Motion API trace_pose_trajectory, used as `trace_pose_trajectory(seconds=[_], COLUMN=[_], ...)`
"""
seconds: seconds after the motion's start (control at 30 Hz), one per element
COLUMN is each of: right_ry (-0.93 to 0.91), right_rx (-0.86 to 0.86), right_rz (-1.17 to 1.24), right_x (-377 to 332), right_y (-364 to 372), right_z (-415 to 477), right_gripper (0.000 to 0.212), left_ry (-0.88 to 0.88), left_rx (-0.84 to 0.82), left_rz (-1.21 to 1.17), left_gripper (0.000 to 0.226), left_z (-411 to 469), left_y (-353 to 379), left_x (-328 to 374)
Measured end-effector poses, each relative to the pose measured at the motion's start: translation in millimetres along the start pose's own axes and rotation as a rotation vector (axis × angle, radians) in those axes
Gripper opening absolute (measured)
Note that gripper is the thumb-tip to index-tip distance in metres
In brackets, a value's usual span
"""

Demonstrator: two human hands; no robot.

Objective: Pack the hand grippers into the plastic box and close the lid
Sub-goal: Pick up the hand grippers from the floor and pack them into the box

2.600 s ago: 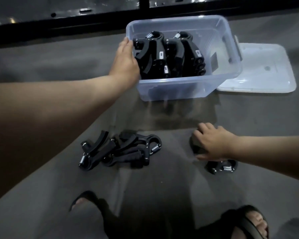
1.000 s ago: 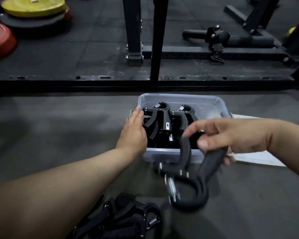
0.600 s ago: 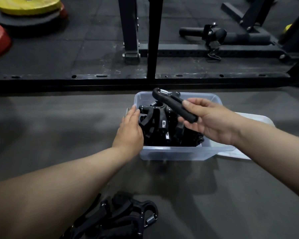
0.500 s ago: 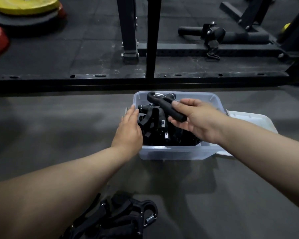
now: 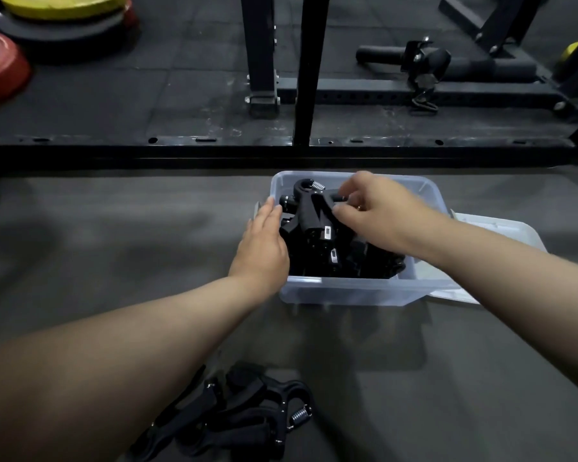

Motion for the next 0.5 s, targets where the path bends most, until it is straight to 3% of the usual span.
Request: trace_pose_trajectory(seconds=[0.1,0.17,0.33,0.5], right_ry=[-0.035,-0.024,-0.042,0.013], right_rx=[-0.067,-0.158,-0.118,-0.053], right_rz=[-0.233,-0.254,-0.376,-0.289], right_x=[-11,-15,-26,-28], right_y=[26,47,59,50], right_z=[7,14,25,25], right_gripper=[0.072,0.081,0.072,0.067], left_ry=[0.008,0.001,-0.033,-0.05], left_rx=[0.008,0.006,-0.019,-0.061], left_rz=[0.004,-0.003,0.006,0.008], left_gripper=[0.056,0.056,0.058,0.058], left_z=[-1,-1,3,3], left_y=[0,0,1,1], left_x=[2,1,-3,-3])
Point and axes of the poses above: each hand's wrist, its own z-axis towards the middle knuckle, its own y-axis out of the palm, x = y × z, the point moved 9 cm from there along z, towards the middle knuckle, and after that the axes turned 10 degrees about -z, right-handed, at the moved point
